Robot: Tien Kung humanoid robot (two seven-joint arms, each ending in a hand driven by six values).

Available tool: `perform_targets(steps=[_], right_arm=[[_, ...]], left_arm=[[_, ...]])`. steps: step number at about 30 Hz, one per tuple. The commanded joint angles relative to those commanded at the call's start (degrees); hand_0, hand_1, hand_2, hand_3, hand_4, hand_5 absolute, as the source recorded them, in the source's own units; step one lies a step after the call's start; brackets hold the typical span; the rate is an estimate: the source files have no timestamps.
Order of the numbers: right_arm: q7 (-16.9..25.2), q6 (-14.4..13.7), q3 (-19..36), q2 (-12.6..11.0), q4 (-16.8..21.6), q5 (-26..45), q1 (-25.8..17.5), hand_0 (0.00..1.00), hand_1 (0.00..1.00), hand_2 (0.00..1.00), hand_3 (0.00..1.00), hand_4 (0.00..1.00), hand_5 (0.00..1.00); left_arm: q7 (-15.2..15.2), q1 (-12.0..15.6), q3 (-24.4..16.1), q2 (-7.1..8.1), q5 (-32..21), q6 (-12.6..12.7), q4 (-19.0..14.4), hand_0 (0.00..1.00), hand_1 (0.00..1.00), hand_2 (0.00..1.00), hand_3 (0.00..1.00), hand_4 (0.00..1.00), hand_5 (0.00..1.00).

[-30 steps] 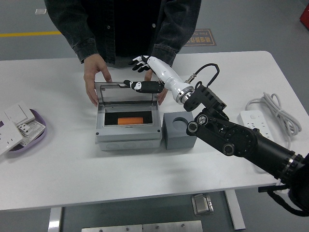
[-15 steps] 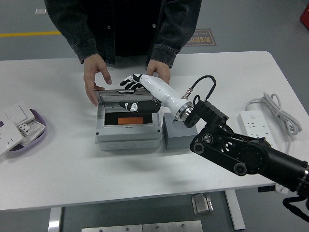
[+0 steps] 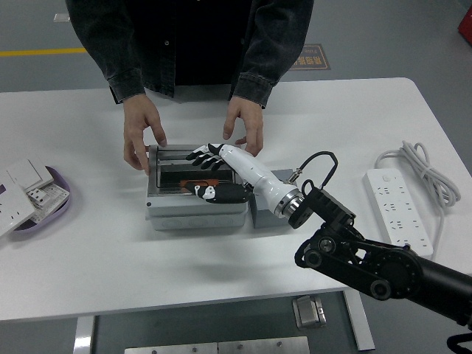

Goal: Pick up the cylinder from the cube,place it in the box,flap close box

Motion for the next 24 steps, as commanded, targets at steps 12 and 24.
perform_targets(steps=[12, 24], right_arm=[[1.3, -0.3, 7.5, -1.5, 2.4, -1.0, -4.0, 0.588, 0.627, 0.658, 0.689, 0.731, 0.377], [7.7, 2.9, 29.1, -2.1, 9.0, 0.8, -16.8, 0.58, 0.614, 0.654, 0.682, 0.71, 0.355]], left_arm=[[0.0, 0.1, 0.1, -0.14, -0.3, 0.0, 0.0, 0.601, 0.586, 0.562, 0.597, 0.662, 0.279], [0.3, 1.2, 0.4, -0.32, -0.9, 0.4, 0.0, 0.601, 0.586, 0.562, 0.595, 0.663, 0.281]])
